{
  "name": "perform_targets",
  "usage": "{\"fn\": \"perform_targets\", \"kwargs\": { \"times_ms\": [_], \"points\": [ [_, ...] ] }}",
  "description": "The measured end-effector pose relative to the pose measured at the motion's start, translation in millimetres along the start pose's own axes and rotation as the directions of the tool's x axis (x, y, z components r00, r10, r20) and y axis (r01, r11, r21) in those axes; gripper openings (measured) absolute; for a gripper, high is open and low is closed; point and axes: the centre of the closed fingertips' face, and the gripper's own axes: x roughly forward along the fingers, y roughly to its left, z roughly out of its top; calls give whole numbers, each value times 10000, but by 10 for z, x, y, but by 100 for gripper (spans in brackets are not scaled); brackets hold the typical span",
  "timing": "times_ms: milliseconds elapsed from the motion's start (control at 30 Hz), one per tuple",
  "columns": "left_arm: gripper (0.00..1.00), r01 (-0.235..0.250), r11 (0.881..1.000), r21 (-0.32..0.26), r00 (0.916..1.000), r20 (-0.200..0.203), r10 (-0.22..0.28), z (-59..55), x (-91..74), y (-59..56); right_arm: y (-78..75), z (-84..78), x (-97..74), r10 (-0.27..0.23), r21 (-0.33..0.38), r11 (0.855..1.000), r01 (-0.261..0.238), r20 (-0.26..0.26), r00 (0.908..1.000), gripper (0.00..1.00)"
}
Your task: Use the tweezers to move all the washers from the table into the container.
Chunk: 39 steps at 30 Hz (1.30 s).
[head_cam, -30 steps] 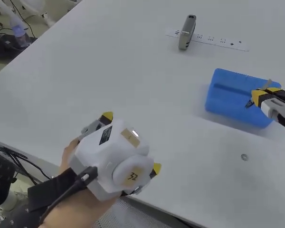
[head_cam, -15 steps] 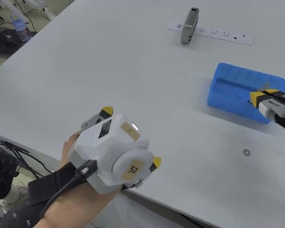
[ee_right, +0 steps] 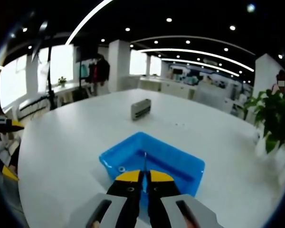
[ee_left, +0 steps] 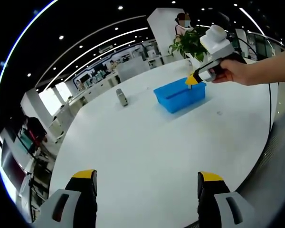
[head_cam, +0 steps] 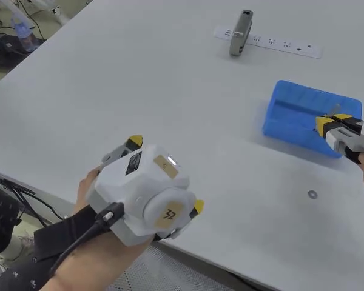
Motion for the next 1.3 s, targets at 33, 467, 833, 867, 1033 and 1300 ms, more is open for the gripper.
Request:
{"fn": "perform_targets", "kwargs": {
  "times_ms": [33, 467, 833, 867, 1033, 1300],
  "points": [
    [90, 0, 10000, 6, 10000, -3, 0, -1, 0, 0, -5, -1, 4, 1, 17, 10000, -1, -5, 10000, 1],
    [91, 44, 10000, 76, 9999, 105, -44, 20, -5, -15, -84, 207, -180, -351, 131, 9993, 346, 393, 9986, 2],
    [90, 53, 9995, 309, 9998, 176, -59, 38, -13, -39, -81, 368, -547, -524, 689, 9966, 452, 1060, 9930, 2],
    [90, 81, 9994, 339, 9998, 170, -87, 38, -13, -46, -84, 372, -589, -564, 782, 9958, 479, 1107, 9923, 2],
    [90, 107, 9991, 410, 9996, 241, -117, 53, -18, -58, -73, 342, -703, -628, 1087, 9928, 501, 1170, 9911, 2],
    [90, 140, 9988, 459, 9995, 275, -153, 57, -18, -67, 27, 193, -849, -617, 1470, 9881, 459, 1046, 9926, 2]
  ]
}}
